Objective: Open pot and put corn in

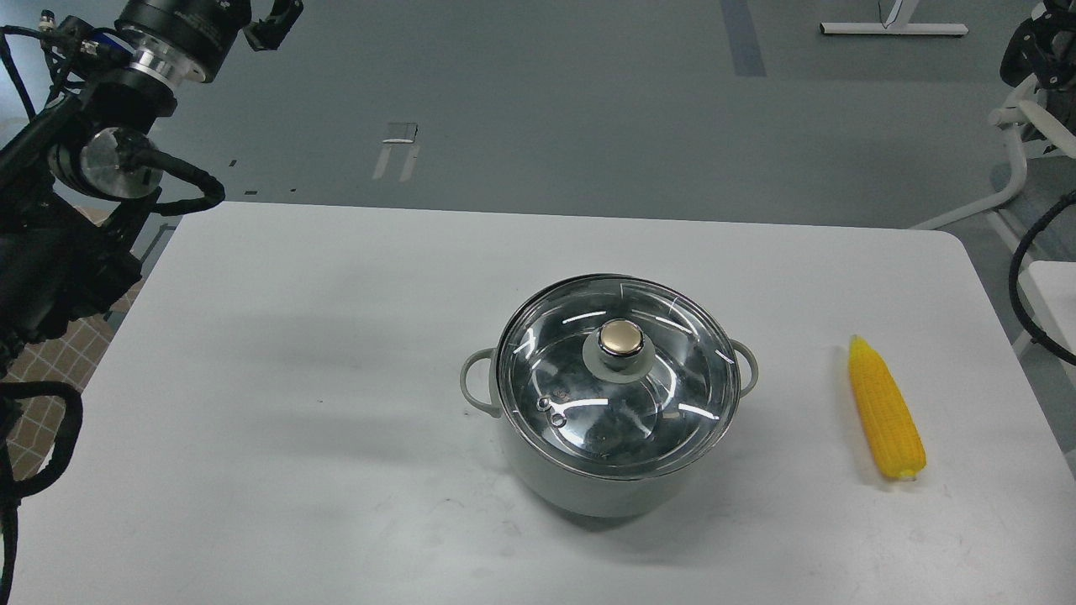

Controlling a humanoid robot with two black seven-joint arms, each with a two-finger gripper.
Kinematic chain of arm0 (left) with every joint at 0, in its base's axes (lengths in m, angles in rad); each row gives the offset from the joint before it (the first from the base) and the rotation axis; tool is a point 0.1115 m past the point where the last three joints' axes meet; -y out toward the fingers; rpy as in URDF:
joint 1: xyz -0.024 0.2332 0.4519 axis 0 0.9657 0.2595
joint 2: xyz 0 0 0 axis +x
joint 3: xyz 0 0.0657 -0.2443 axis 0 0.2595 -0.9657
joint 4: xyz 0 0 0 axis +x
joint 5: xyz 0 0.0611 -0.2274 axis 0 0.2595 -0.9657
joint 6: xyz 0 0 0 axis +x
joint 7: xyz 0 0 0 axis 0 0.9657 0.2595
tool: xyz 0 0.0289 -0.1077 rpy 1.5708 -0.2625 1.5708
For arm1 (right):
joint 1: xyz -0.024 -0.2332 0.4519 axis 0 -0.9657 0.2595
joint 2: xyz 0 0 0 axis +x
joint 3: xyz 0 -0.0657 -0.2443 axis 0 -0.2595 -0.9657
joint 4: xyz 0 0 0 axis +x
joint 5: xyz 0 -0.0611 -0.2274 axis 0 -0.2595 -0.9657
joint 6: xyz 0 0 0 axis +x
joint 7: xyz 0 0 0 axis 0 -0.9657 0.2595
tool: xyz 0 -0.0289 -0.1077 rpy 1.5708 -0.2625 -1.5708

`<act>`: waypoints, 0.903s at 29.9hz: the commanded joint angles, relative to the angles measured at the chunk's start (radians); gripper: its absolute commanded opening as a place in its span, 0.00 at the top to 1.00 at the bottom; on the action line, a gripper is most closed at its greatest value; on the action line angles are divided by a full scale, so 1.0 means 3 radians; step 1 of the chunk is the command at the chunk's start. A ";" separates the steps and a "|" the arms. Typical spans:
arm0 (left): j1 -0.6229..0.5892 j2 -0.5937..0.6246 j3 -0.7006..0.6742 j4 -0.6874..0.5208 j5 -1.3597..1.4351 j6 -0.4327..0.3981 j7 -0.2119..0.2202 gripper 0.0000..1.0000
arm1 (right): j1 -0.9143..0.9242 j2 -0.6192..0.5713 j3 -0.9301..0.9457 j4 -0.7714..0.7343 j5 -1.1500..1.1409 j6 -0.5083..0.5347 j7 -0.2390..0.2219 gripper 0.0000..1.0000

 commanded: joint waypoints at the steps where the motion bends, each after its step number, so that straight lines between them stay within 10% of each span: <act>1: -0.0018 -0.0006 -0.0013 -0.0005 -0.0004 0.0000 -0.0018 0.02 | 0.0018 0.0005 0.0005 -0.0004 0.0000 -0.0014 -0.0018 0.00; 27: 0.0013 0.0025 0.0002 -0.0260 -0.0004 0.0000 -0.0003 0.03 | 0.0018 -0.0143 0.0010 0.0042 0.0005 0.0035 -0.0018 0.00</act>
